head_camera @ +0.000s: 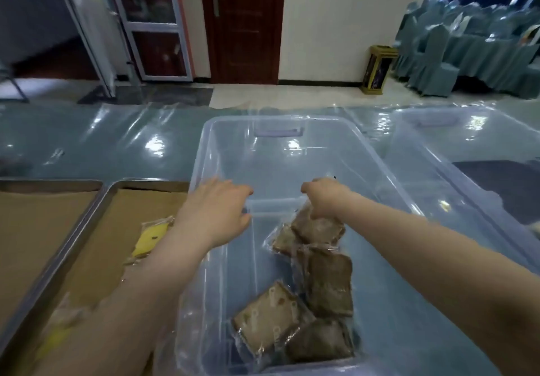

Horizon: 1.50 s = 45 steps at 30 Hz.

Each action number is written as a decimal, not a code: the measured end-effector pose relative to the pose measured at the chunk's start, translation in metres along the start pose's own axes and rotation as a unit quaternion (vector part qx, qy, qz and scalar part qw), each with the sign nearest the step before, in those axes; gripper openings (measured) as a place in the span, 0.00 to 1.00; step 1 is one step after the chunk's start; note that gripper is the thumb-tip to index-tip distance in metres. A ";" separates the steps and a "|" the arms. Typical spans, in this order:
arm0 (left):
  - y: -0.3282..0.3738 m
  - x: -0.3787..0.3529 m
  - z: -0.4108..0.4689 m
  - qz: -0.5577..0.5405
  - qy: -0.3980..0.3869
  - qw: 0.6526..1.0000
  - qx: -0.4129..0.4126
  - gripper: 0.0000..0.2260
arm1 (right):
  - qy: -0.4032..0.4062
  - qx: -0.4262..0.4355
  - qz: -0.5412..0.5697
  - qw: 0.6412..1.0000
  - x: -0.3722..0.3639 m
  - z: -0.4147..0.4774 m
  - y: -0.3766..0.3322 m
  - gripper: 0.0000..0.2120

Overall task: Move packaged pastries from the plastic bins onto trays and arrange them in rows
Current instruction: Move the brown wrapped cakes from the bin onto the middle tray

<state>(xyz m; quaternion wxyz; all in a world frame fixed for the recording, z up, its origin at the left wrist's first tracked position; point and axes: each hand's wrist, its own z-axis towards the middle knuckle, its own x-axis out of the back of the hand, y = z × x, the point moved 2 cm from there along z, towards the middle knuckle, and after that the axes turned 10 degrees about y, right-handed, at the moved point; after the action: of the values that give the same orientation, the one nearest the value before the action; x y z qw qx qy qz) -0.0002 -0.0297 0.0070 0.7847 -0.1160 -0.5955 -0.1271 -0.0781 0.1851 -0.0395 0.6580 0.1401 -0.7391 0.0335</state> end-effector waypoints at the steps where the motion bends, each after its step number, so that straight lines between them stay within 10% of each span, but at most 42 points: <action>1: 0.000 0.000 0.000 0.001 -0.001 1.000 0.004 0.17 | -0.010 0.002 -0.014 1.000 -0.006 0.007 -0.002 0.17; 11: 0.000 0.000 -0.001 0.009 -0.012 1.000 0.017 0.16 | -0.090 -0.014 0.120 0.989 -0.047 0.025 -0.031 0.38; 16: 0.002 0.003 -0.006 0.015 -0.005 1.000 0.003 0.14 | -0.147 0.017 0.009 0.989 -0.053 0.008 -0.037 0.25; 35: 0.006 -0.003 -0.010 0.069 -0.018 0.997 -0.012 0.13 | -0.127 -0.049 0.114 0.984 -0.076 -0.017 -0.060 0.46; 45: 0.008 -0.001 -0.011 0.100 -0.050 0.994 -0.016 0.12 | -0.290 -0.021 0.002 0.957 -0.082 -0.021 -0.057 0.45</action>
<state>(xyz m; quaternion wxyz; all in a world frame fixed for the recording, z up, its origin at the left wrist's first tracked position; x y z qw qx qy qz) 0.0123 -0.0256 0.0033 0.7607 -0.1935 -0.6174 -0.0518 -0.0355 0.1490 -0.1245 0.4177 0.1281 -0.8992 -0.0228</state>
